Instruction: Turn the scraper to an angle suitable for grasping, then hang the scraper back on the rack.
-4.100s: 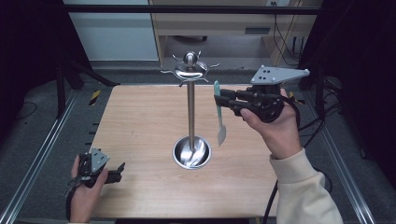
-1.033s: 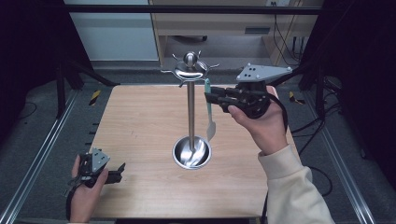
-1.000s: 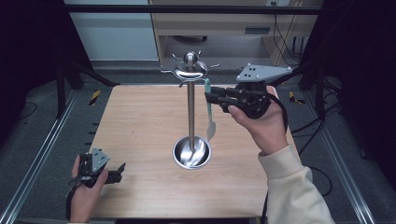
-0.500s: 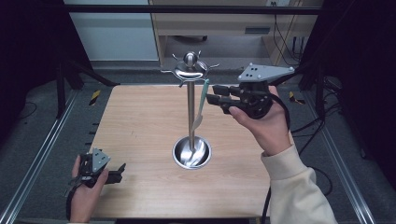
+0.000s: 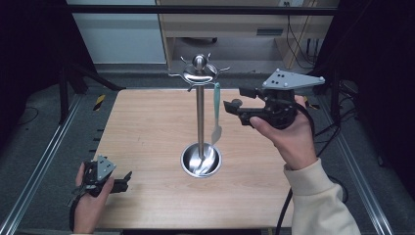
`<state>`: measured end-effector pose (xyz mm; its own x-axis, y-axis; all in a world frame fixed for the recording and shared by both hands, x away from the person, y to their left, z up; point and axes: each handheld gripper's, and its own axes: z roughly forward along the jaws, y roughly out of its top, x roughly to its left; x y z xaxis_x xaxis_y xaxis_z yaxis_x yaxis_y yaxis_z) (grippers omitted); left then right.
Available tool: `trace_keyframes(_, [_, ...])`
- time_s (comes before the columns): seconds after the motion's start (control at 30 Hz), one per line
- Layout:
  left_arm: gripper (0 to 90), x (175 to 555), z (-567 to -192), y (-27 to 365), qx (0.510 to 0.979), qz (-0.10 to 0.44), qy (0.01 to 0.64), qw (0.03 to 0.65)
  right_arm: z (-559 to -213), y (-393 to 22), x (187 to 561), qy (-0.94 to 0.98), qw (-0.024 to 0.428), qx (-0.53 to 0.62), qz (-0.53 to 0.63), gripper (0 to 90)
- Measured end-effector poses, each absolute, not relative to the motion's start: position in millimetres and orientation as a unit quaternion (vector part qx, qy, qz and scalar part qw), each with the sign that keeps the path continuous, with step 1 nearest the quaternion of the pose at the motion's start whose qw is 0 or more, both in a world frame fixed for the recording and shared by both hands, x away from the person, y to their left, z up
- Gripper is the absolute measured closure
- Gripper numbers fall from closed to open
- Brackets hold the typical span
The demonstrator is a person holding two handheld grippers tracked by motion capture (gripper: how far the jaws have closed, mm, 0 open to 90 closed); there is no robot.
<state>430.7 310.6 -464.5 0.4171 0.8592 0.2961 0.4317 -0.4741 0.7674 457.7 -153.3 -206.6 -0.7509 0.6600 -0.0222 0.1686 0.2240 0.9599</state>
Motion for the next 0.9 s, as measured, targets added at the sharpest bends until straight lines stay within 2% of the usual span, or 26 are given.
trace_keyframes(0.17, [1.9, 431, -465, 310, 0.784, 0.350, 0.412, 0.306, -213, -158, 456, 0.732, 0.249, 0.292, 0.562, 14.9])
trace_keyframes(0.3, [1.8, 429, -464, 310, 0.783, 0.351, 0.412, 0.306, -222, -163, 456, 0.720, 0.276, 0.299, 0.562, 7.3])
trace_keyframes(0.53, [1.8, 430, -464, 311, 0.781, 0.351, 0.415, 0.309, -254, -173, 450, 0.712, 0.301, 0.310, 0.553, 4.5])
trace_keyframes(0.8, [1.9, 429, -464, 312, 0.778, 0.351, 0.418, 0.310, -305, -182, 450, 0.714, 0.320, 0.350, 0.515, 7.1])
trace_keyframes(0.9, [1.8, 429, -464, 313, 0.777, 0.351, 0.420, 0.312, -330, -186, 451, 0.714, 0.314, 0.369, 0.504, 8.0])
